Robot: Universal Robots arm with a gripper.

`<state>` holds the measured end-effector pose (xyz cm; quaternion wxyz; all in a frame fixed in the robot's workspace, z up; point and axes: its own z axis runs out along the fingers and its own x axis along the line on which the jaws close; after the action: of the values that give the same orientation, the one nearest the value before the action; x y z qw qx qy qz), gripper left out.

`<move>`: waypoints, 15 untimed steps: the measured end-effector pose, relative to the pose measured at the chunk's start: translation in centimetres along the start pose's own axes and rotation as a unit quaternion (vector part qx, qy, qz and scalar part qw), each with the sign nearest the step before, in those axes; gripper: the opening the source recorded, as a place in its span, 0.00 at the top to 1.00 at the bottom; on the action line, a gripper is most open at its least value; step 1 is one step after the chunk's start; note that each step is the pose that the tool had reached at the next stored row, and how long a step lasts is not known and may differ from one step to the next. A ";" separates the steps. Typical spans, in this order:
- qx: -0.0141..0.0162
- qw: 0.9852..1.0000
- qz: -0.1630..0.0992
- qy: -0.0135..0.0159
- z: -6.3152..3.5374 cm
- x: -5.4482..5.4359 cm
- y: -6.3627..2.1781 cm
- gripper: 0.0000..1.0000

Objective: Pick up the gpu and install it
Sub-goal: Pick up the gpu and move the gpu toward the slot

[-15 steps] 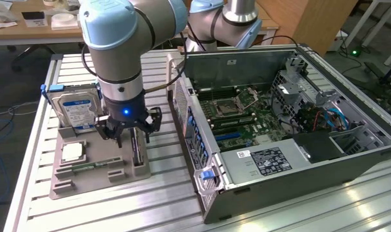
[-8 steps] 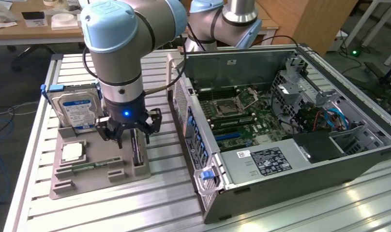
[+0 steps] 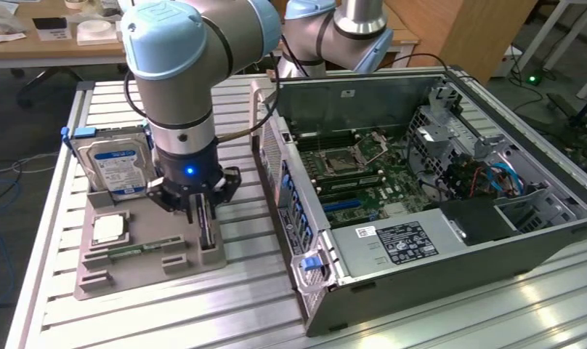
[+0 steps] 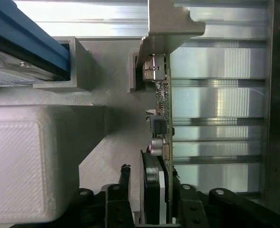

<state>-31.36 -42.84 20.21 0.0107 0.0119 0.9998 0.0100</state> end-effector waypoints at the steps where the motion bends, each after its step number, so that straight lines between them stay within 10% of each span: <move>1: 0.000 1.000 0.000 0.000 0.00 0.0 0.00 0.55; 15: 0.000 1.000 0.000 0.000 0.04 -0.3 0.01 0.61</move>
<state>-31.07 -42.84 20.18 0.0108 0.0118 0.9998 0.0100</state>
